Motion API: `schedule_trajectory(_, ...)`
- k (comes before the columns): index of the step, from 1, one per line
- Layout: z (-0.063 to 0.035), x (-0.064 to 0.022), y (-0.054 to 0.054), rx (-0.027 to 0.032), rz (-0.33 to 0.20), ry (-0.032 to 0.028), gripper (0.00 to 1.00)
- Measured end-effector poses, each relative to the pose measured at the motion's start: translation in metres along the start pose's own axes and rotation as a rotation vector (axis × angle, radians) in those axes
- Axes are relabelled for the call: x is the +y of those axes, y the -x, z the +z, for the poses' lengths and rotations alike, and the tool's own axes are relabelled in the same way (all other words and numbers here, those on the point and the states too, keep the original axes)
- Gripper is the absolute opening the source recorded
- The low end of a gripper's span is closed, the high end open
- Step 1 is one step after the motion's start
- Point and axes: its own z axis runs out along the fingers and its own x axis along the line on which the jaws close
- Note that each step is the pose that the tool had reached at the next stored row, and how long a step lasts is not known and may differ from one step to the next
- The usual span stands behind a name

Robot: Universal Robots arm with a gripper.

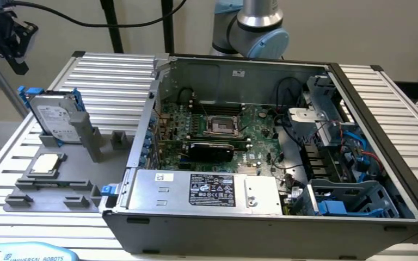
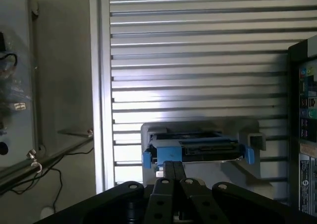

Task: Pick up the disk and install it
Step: 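Pick up the disk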

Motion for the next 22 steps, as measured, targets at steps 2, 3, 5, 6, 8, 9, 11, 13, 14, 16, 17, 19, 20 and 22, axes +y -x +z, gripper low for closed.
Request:
schedule_trajectory(2, 0.0005, 0.0, 0.0, 0.0017, -0.036, 0.0, 0.11)
schedule_trajectory(3, 0.0008, 0.0, 0.0, 0.0026, -0.053, 0.0, 0.11)
schedule_trajectory(5, 0.0016, -0.0001, 0.0, 0.0043, -0.091, 0.0, 0.11)
schedule_trajectory(6, 0.0018, -0.0001, 0.0, 0.0053, -0.109, 0.0, 0.11)
schedule_trajectory(8, 0.0025, -0.0001, 0.0, 0.0069, -0.144, 0.0, 0.11)
schedule_trajectory(9, 0.0029, -0.0002, 0.0, 0.0076, -0.162, 0.0, 0.11)
schedule_trajectory(11, 0.0036, -0.0002, 0.0, 0.0095, -0.199, 0.0, 0.11)
schedule_trajectory(13, 0.0043, -0.0002, 0.0, 0.0112, -0.236, 0.0, 0.11)
schedule_trajectory(14, 0.0046, -0.0002, 0.0, 0.012, -0.254, 0.0, 0.11)
schedule_trajectory(16, 0.0053, -0.0003, 0.0, 0.0136, -0.29, 0.0, 0.11)
schedule_trajectory(17, 0.0057, -0.0003, 0.0, 0.0145, -0.309, 0.0, 0.11)
schedule_trajectory(19, 0.0064, -0.0003, 0.0, 0.0162, -0.345, -0.0001, 0.11)
schedule_trajectory(20, 0.0067, -0.0004, 0.0, 0.0172, -0.363, -0.0001, 0.11)
schedule_trajectory(22, 0.0074, -0.0004, 0.0, 0.0188, -0.399, 0.0, 0.11)
